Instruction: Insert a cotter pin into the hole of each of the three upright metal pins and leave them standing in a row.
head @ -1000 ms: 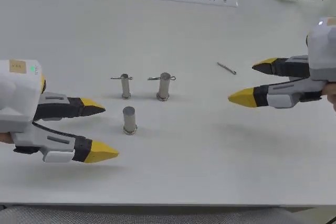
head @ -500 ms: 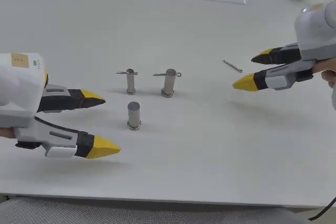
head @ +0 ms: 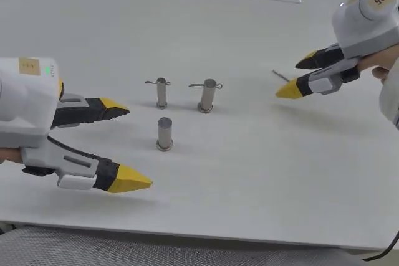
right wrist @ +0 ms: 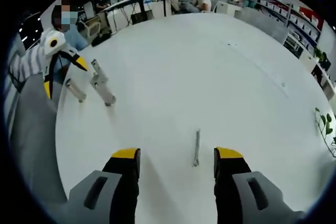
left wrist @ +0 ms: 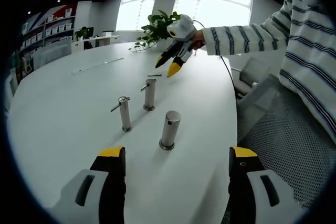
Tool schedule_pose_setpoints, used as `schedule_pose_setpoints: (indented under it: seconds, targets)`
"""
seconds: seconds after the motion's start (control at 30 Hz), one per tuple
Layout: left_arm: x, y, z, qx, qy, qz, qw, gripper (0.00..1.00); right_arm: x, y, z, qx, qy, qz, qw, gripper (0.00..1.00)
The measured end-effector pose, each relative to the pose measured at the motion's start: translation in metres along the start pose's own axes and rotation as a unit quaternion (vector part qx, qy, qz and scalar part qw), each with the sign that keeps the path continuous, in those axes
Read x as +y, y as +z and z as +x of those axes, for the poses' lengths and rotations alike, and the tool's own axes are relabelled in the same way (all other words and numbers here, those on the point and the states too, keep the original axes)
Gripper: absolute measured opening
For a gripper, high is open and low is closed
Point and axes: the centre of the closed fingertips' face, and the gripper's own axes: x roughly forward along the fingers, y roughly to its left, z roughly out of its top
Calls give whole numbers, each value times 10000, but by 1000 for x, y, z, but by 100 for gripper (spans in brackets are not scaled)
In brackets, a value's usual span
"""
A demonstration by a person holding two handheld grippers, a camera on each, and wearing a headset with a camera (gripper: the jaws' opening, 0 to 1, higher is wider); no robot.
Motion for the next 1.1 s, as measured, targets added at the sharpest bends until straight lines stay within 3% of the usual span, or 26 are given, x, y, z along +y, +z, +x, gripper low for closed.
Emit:
schedule_pose_setpoints:
  seconds: [0.53,0.7,1.1]
  targets:
    - [-1,-1,-1,36,-28,-53,10000,82,-4,-6,10,437,74,-11,9990,46]
    - [1,1,-2,-4,-2,-79,10000,82,-2,-6,10,494,112,20,9987,35]
    - [-5,3,-2,-23,-42,-34,10000,81,-6,-9,12,696,105,-16,9975,21]
